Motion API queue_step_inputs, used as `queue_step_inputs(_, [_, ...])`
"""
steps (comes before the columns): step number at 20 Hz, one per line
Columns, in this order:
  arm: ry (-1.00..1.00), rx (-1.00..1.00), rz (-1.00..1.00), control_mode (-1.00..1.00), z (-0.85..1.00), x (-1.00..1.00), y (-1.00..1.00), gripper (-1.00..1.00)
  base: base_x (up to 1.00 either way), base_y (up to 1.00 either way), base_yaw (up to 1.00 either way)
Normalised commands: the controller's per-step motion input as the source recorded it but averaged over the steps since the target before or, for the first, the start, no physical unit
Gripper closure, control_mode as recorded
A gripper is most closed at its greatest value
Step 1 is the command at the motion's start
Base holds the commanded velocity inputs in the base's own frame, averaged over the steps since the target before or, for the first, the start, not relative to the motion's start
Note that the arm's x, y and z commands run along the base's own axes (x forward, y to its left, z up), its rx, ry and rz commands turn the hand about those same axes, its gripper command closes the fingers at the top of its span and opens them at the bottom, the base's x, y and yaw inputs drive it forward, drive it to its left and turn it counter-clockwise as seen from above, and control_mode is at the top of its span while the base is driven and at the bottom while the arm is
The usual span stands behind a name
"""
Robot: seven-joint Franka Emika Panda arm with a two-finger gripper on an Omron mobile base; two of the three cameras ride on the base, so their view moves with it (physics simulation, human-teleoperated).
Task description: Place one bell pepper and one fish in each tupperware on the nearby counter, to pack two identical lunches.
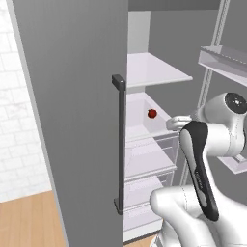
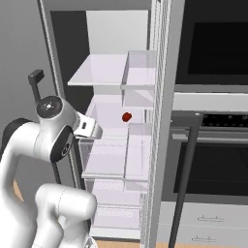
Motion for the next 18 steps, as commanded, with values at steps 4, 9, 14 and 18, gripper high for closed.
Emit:
queue_step_inputs(4, [0.0,-0.02,0.0,-1.0,-0.25,0.57,0.0,-1.0,0.0,0.0,0.0])
queue_step_inputs(9, [0.03,-0.02,0.0,-1.0,-0.42,0.61,0.0,-1.0,0.0,0.0,0.0])
queue_step_inputs(14, [0.0,0.0,0.0,-1.0,-0.27,0.49,-0.02,-1.0,0.0,0.0,0.0])
queue_step_inputs(18, [0.0,0.0,0.0,-1.0,-0.19,0.43,-0.11,-1.0,0.0,0.0,0.0])
